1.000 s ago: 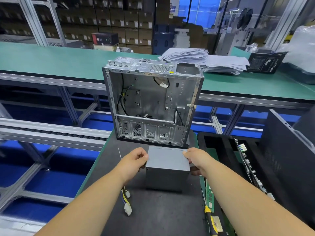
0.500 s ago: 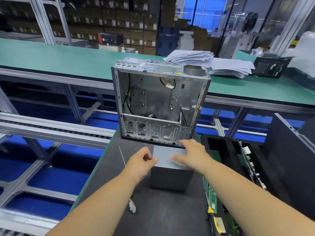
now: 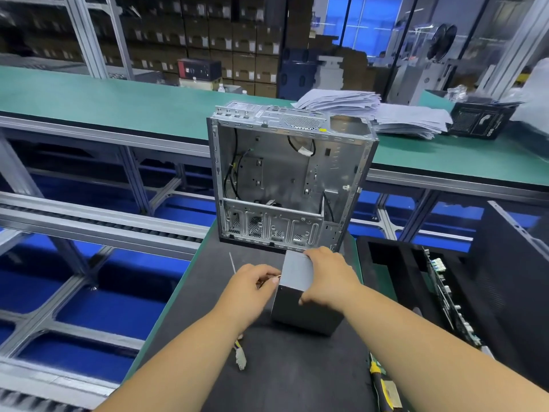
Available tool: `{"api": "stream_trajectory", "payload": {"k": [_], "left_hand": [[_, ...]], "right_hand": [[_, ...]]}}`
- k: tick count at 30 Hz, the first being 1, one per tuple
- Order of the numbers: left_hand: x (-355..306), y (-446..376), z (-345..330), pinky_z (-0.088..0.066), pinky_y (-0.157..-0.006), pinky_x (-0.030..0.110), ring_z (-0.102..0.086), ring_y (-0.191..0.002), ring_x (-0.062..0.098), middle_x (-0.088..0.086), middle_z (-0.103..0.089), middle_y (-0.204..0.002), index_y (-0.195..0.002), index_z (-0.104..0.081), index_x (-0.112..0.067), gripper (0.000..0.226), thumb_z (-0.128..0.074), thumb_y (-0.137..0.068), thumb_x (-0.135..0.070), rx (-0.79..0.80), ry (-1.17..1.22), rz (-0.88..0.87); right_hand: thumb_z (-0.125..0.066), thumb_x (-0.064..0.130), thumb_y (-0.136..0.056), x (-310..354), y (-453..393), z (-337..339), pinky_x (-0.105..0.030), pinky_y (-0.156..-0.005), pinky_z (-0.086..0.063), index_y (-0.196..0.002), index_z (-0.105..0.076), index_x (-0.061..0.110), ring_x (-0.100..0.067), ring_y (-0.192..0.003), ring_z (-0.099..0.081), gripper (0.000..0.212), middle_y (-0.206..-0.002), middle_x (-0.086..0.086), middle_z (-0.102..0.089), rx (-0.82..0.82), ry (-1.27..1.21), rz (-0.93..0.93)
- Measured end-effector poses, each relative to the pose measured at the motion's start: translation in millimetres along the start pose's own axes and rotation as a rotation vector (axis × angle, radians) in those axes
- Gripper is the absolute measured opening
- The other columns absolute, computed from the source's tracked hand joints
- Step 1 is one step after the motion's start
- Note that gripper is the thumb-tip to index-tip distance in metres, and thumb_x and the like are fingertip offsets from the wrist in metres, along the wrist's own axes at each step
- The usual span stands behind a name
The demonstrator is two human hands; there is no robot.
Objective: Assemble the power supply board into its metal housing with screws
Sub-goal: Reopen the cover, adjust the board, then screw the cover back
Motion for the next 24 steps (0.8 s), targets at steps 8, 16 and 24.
{"api": "stream_trajectory", "payload": {"k": [8,16,24], "left_hand": [[-11,9,14,-0.043,-0.069,0.018,-0.051,-0.076,0.004,-0.014,-0.054,-0.084,-0.084,-0.053,-0.034,0.013,-0.065,-0.086,-0.031,-0.276,0.013,-0.17],[13,-3,-14,-0.036,-0.055,0.026,-0.046,-0.054,0.009,-0.013,-0.053,-0.052,-0.064,-0.045,-0.02,0.05,-0.076,-0.07,-0.059,-0.037,0.106,0.276],[11,-8,-22,-0.048,-0.101,0.034,-0.064,-0.112,0.009,-0.01,-0.069,-0.12,-0.124,-0.057,-0.027,0.08,-0.08,-0.056,-0.062,0.311,0.622,0.303]], "right_hand": [[-0.093,0.04,-0.047,-35,15,28,-0.039,-0.09,-0.05,-0.135,-0.048,0.026,-0.02,-0.11,-0.054,0.099,-0.129,0.005,-0.048,-0.072,-0.519,-0.245],[-0.088,0.046,-0.032,-41,32,37,-0.042,-0.097,-0.049,-0.125,-0.052,0.03,-0.015,-0.108,-0.056,0.101,-0.122,0.011,-0.052,-0.077,-0.77,-0.273],[-0.087,-0.001,-0.063,-51,43,27,-0.047,-0.087,-0.058,-0.122,-0.057,0.005,-0.032,-0.1,-0.069,0.067,-0.119,-0.017,-0.065,0.01,-1.292,-0.328]]}}
Point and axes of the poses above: each hand's wrist, its own y-axis away from the middle knuckle, its own z-axis out of the back of the hand, x = y × z, the point moved 3 cm from there along -y, towards the middle knuckle
